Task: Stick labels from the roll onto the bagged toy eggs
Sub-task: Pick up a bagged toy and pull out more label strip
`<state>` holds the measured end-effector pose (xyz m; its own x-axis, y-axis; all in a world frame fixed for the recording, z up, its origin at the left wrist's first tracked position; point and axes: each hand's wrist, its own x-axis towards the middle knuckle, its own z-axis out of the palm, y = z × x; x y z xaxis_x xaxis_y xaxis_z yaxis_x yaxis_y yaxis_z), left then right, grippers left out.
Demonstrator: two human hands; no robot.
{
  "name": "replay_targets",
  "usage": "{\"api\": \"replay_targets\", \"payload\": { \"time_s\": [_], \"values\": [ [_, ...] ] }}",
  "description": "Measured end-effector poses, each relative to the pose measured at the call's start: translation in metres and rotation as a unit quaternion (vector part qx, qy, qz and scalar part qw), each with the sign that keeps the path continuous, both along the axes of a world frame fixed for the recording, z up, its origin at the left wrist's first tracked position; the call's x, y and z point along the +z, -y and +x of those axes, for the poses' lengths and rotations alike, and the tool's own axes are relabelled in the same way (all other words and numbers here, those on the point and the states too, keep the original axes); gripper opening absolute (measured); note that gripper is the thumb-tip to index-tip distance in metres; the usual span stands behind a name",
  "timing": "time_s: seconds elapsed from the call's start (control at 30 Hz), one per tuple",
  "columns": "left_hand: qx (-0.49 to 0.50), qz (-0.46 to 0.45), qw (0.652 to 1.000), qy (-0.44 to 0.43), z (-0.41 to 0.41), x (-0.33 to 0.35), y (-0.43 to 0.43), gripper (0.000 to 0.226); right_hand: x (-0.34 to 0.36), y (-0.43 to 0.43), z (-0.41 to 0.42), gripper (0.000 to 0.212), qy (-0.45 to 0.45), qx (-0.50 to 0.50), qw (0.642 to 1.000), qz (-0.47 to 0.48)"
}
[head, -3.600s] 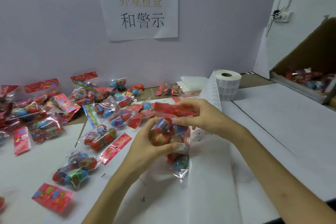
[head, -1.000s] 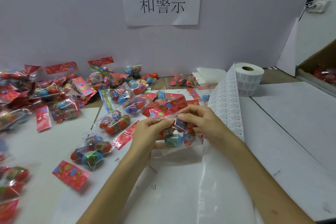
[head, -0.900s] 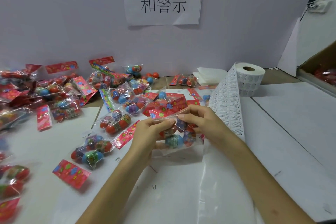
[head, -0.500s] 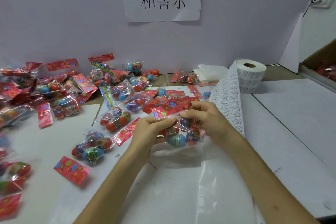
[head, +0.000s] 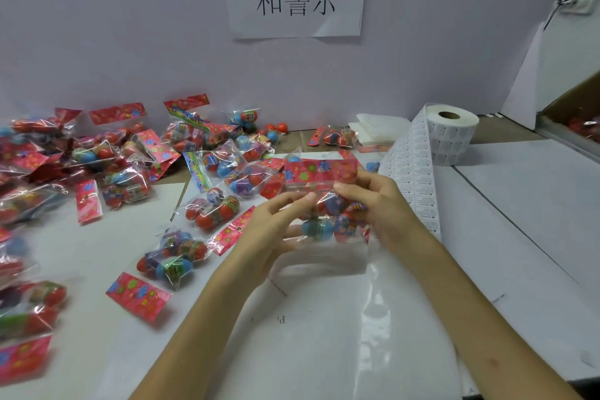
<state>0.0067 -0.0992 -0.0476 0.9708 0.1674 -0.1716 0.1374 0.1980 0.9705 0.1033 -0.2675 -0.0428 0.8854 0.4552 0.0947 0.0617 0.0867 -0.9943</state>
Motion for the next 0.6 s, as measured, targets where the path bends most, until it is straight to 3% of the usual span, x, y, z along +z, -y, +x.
{"api": "replay_targets", "payload": {
  "time_s": [0.13, 0.23, 0.3, 0.4, 0.47, 0.53, 0.6],
  "values": [
    [0.004, 0.053, 0.998, 0.018, -0.004, -0.001, 0.006, 0.068, 0.0, 0.001, -0.001, 0.018, 0.006, -0.039, 0.999, 0.004],
    [0.102, 0.188, 0.973, 0.092, -0.003, -0.004, 0.013, 0.077, 0.002, -0.001, -0.003, 0.021, 0.063, -0.096, 0.993, -0.007],
    [0.095, 0.238, 0.957, 0.133, -0.003, -0.005, 0.018, 0.073, 0.002, -0.002, -0.005, 0.028, 0.059, -0.103, 0.993, 0.018],
    [0.044, 0.186, 0.974, 0.123, -0.003, -0.008, 0.024, 0.061, 0.004, -0.002, -0.007, 0.025, -0.003, 0.017, 0.996, 0.087],
    [0.061, 0.119, 0.986, 0.096, -0.001, -0.009, 0.021, 0.056, 0.005, -0.002, -0.008, 0.028, -0.022, 0.103, 0.986, 0.126],
    [0.073, 0.018, 0.995, 0.068, 0.0, -0.006, 0.012, 0.051, 0.008, -0.001, -0.008, 0.024, -0.03, 0.1, 0.983, 0.153],
    [0.067, -0.071, 0.994, 0.051, 0.001, -0.002, 0.005, 0.055, 0.008, 0.0, -0.005, 0.01, -0.002, 0.01, 0.992, 0.127]
  ]
}}
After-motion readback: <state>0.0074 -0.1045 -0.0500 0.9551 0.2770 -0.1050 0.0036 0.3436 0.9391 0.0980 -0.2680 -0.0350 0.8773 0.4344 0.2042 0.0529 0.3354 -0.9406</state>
